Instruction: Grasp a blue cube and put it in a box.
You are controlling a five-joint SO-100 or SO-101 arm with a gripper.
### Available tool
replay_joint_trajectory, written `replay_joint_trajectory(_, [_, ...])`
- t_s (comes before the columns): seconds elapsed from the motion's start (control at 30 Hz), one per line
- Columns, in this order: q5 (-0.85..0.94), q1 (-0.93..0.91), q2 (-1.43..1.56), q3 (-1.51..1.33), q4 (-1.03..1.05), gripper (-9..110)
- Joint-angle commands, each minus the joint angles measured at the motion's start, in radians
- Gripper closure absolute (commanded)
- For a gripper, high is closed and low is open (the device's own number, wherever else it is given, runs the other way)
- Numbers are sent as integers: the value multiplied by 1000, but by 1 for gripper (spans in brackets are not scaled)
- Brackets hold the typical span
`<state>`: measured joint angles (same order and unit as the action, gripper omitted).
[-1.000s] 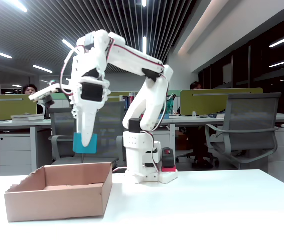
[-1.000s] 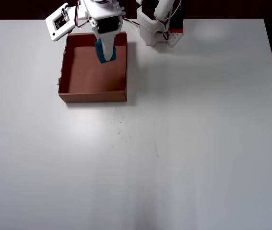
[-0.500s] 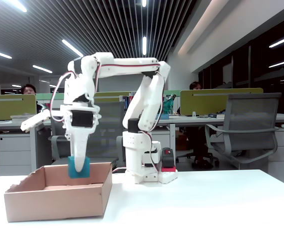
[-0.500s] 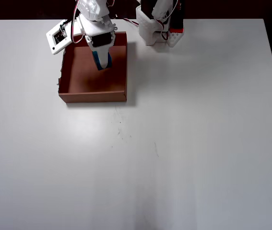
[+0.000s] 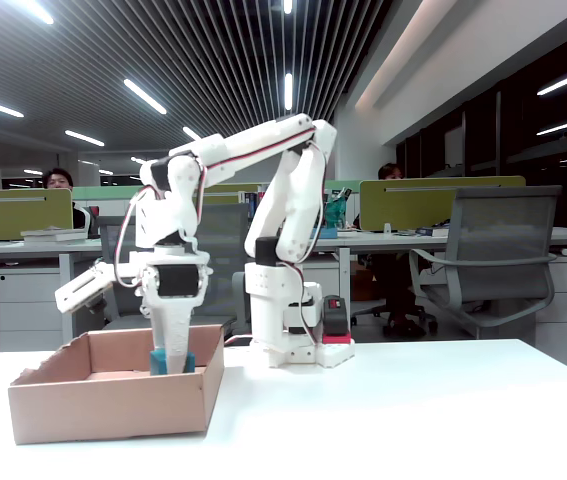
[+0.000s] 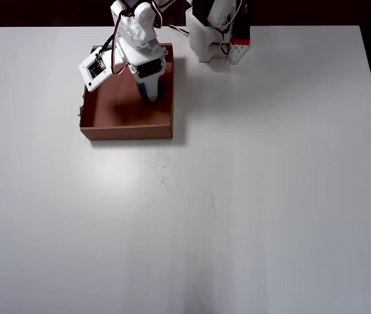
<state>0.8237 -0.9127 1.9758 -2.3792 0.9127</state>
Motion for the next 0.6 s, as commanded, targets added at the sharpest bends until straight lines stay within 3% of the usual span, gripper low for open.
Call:
replay_joint_trajectory(0.0, [15, -5, 28, -12, -26, 86])
replay_joint_trajectory(0.37, [25, -3, 67, -55, -41, 85])
replay_joint_trajectory(0.57, [25, -3, 86, -55, -29, 76])
